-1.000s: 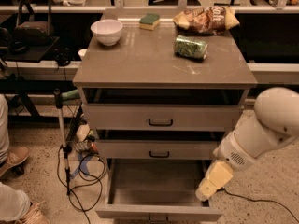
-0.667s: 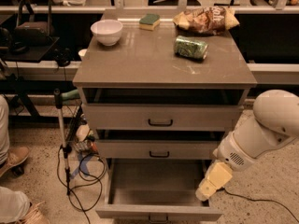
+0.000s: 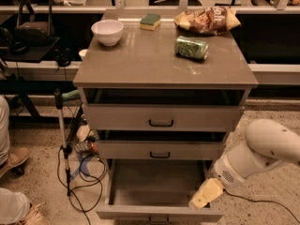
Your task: Close bottom drawer
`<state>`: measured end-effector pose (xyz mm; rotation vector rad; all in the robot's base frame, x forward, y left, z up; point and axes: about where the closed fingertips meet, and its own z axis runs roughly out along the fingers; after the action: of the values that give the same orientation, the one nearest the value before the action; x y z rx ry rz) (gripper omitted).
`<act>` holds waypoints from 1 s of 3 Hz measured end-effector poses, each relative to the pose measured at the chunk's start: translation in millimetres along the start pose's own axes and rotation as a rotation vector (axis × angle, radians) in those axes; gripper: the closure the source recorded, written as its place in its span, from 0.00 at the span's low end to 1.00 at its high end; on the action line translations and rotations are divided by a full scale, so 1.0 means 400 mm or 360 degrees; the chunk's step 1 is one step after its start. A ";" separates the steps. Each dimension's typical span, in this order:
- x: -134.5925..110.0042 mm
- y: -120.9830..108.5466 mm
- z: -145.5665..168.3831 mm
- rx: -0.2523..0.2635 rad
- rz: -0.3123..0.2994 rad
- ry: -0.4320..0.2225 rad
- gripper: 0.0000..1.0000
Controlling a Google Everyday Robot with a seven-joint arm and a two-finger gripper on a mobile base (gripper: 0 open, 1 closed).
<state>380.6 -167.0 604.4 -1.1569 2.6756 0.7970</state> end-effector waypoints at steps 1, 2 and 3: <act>0.074 -0.122 0.243 -0.0007 0.0233 -0.0052 0.00; 0.110 -0.214 0.421 -0.0026 0.0373 -0.0070 0.00; 0.157 -0.259 0.572 -0.0089 0.0496 -0.0061 0.18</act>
Offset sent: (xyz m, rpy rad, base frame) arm 0.0243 0.0149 -0.2859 0.0309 0.1588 -0.3029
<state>387.9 -149.5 346.1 -0.7329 2.8567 0.9314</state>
